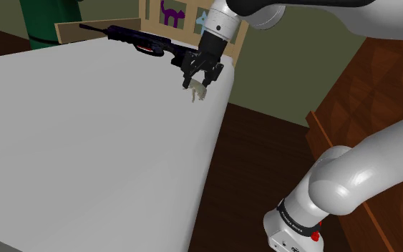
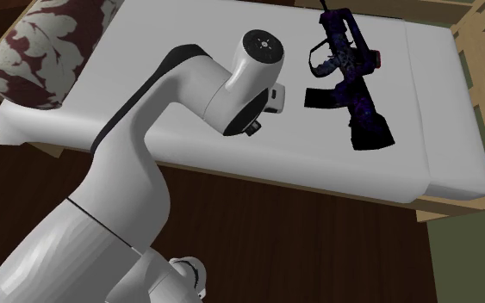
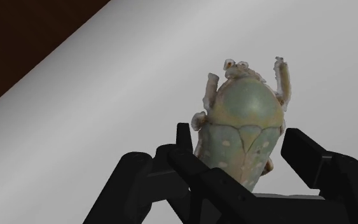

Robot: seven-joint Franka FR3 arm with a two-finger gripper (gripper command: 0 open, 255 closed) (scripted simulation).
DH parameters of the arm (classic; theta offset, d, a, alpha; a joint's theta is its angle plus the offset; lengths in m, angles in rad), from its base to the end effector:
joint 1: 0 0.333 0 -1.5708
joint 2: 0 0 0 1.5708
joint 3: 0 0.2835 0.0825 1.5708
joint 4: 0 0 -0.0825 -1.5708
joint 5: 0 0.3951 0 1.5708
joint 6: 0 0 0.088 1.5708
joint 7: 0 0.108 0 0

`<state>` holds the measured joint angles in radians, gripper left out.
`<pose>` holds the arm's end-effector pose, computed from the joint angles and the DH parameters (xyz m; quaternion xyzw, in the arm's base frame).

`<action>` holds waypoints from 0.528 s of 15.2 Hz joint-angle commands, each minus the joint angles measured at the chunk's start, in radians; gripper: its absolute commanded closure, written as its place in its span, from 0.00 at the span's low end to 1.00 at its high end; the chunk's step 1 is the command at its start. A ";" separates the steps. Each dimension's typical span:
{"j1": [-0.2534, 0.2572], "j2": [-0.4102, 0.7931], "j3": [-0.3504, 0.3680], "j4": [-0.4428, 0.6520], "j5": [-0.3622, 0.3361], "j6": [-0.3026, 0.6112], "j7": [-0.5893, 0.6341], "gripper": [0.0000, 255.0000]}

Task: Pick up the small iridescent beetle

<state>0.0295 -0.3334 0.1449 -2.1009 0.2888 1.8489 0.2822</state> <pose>0.4745 0.1123 0.5315 -0.9883 0.0904 -0.0126 0.1223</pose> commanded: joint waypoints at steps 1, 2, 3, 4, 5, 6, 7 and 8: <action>0.000 0.000 0.000 -0.001 0.000 0.000 0.000 1.00; 0.000 0.000 0.000 -0.001 0.000 0.000 0.000 1.00; 0.000 0.001 0.000 -0.001 0.000 0.000 0.000 1.00; 0.000 0.000 0.000 -0.001 0.000 0.000 0.000 1.00; 0.000 0.000 0.000 -0.001 0.000 0.000 0.000 1.00; 0.000 0.001 0.000 -0.001 0.000 0.000 0.000 1.00; 0.000 0.001 -0.001 0.013 -0.001 -0.013 0.003 1.00; -0.001 0.002 -0.001 0.026 -0.003 -0.026 0.006 1.00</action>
<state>0.0290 -0.3323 0.1441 -2.0851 0.2870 1.8336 0.2855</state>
